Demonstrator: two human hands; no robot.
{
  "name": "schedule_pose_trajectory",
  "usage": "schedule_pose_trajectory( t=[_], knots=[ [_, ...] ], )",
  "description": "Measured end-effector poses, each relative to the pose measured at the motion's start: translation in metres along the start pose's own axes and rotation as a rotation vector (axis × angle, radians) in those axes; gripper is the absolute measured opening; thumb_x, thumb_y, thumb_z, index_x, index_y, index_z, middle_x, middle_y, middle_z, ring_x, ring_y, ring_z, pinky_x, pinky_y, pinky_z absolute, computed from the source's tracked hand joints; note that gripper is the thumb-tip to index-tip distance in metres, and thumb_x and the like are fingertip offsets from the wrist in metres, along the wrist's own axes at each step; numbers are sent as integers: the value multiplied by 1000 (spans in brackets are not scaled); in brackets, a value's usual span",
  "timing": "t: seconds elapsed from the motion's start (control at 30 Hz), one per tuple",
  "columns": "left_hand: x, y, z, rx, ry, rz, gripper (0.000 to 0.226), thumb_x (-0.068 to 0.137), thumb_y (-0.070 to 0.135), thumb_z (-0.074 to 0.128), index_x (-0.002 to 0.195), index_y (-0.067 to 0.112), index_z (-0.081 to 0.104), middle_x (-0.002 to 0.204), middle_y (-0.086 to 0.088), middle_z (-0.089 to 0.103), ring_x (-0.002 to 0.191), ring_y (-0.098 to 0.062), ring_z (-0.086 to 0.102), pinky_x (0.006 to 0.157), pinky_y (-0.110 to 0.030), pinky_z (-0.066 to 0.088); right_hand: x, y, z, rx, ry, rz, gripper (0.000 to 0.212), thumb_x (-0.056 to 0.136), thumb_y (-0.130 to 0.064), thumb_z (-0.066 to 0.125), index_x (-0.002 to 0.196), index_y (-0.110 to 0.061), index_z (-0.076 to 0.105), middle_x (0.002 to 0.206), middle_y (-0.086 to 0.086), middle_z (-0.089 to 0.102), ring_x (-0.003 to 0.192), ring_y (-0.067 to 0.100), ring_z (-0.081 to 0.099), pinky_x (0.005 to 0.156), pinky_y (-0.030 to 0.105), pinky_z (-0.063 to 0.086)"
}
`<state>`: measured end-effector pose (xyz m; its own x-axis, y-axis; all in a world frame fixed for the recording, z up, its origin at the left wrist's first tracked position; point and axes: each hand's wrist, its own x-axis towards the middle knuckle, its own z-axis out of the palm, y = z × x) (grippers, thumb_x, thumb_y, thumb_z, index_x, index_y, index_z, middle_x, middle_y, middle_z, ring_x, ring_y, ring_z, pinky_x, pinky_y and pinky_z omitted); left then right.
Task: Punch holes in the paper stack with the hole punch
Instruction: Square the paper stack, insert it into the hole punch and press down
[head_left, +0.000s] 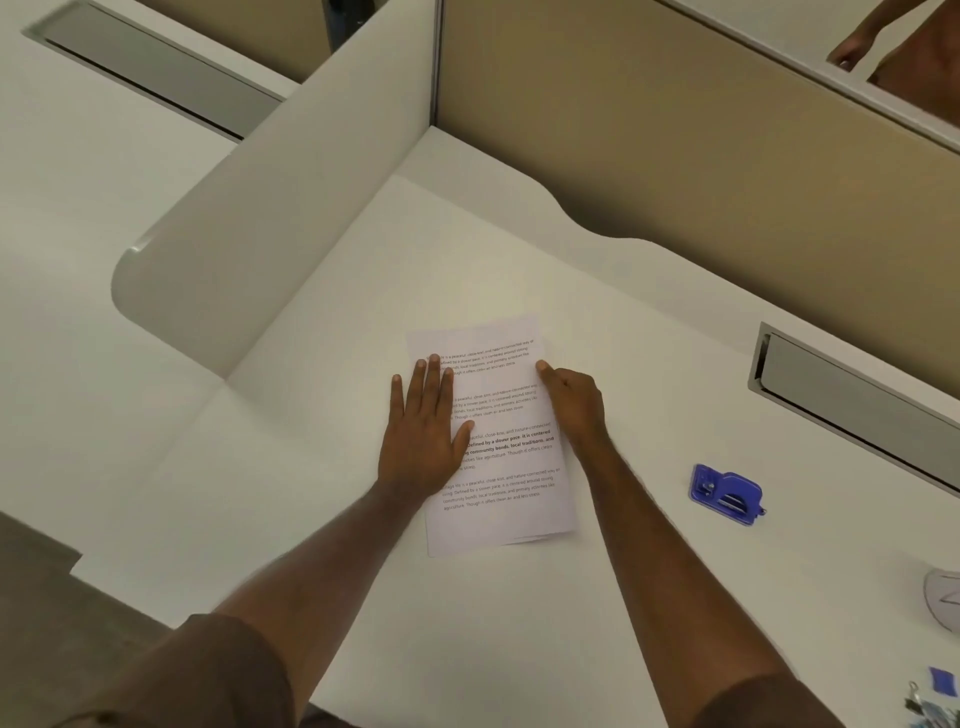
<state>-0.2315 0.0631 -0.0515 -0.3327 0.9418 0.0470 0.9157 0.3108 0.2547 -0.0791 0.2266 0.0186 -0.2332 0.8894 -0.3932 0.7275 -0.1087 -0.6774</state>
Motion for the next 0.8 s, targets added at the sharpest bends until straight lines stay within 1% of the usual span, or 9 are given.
schedule_pose_trajectory(
  t=[0.07, 0.13, 0.2, 0.3, 0.43, 0.5, 0.6, 0.7, 0.8],
  knots=[
    [0, 0, -2, 5, 1, 2, 74, 104, 51, 30, 159, 2, 22, 170, -19, 11, 158, -34, 8, 126, -59, 11, 0, 7, -5, 64, -37, -58, 50, 92, -43, 63, 62, -11, 40, 61, -1, 39, 59, 16, 35, 58, 31, 29],
    [0, 0, -1, 13, 0, 3, 75, 104, 52, 31, 159, 2, 21, 170, -19, 11, 158, -34, 8, 126, -58, 10, 0, 14, -9, 137, -113, -49, 37, 86, -31, 73, 69, -4, 54, 64, -1, 54, 62, 16, 50, 60, 29, 39],
    [1, 0, -1, 16, -1, -2, 76, 104, 52, 30, 160, 2, 18, 170, -19, 10, 159, -33, 7, 127, -58, 9, -1, 16, -9, 186, -182, -27, 14, 82, -20, 77, 82, -8, 70, 78, 0, 74, 73, 22, 71, 66, 33, 55],
    [2, -1, -4, -6, 0, 4, 75, 104, 50, 32, 160, 2, 16, 170, -18, 11, 159, -32, 9, 126, -59, 12, -2, 18, -7, 249, -177, -18, 10, 81, -11, 78, 88, -5, 74, 90, 13, 78, 83, 30, 75, 76, 43, 61],
    [-1, -3, -14, -152, 42, 33, 70, 105, 40, 33, 160, 1, 16, 170, -15, 13, 158, -28, 12, 127, -57, 13, -8, 17, -9, 356, -191, 33, 6, 80, -6, 78, 77, -8, 74, 79, 7, 78, 68, 21, 72, 62, 32, 60],
    [-2, -5, -19, -350, 69, 16, 68, 105, 35, 35, 161, 3, 12, 171, -12, 9, 159, -23, 8, 129, -50, 5, -14, 17, -11, 401, -193, 69, 9, 81, -5, 78, 75, -9, 74, 74, 4, 77, 62, 18, 71, 53, 25, 55],
    [0, -10, -33, -721, 68, -110, 69, 105, 29, 42, 162, 9, 9, 172, -5, 7, 159, -17, 5, 130, -37, 0, -24, 21, -16, 504, -167, 127, 7, 82, -6, 78, 76, -10, 76, 80, 9, 79, 65, 22, 73, 54, 28, 58],
    [0, -11, -52, -1029, 43, -300, 67, 106, 16, 50, 162, 14, 14, 170, 1, 16, 157, -14, 19, 129, -35, 14, -36, 28, -23, 682, -144, 177, 3, 83, -4, 76, 86, -6, 78, 93, 17, 78, 79, 31, 75, 72, 40, 63],
    [4, -3, -74, -1430, 44, -535, 62, 107, 16, 47, 162, 22, 19, 167, -1, 29, 146, -22, 43, 123, -42, 32, -49, 33, -32, 826, -67, 214, 19, 84, -2, 75, 101, 7, 72, 103, 21, 76, 90, 34, 74, 84, 48, 60]
  ],
)
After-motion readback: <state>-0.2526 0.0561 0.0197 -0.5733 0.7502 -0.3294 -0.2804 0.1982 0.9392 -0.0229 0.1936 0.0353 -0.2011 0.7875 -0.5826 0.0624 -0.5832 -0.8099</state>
